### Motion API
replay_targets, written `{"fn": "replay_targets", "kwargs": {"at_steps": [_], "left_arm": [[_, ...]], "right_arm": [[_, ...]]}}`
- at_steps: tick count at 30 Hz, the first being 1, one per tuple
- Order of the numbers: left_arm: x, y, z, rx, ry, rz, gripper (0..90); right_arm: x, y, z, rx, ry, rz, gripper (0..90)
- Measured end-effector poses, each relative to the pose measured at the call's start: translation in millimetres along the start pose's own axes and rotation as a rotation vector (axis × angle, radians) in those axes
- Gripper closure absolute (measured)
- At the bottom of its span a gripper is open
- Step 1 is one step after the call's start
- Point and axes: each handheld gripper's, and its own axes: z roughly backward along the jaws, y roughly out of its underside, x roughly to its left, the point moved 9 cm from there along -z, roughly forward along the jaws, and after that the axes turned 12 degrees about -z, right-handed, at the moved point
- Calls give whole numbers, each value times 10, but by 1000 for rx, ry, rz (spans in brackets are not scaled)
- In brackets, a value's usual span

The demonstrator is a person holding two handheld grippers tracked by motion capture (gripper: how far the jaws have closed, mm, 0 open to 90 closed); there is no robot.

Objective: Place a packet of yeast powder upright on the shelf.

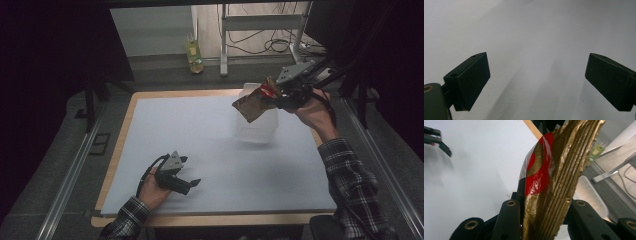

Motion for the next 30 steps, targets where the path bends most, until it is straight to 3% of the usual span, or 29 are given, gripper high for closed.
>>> {"fn": "replay_targets", "kwargs": {"at_steps": [4,11,18,30], "left_arm": [[-2,-1,-1,-2,2,3,59],[0,7,1,2,5,5,61],[1,15,-1,6,10,9,62],[3,23,1,9,14,17,64]], "right_arm": [[-130,-1,-3,37,24,36,716],[-232,29,-44,80,33,93,717],[-267,104,-143,142,-6,171,717],[-308,227,-291,243,-42,248,718]]}}
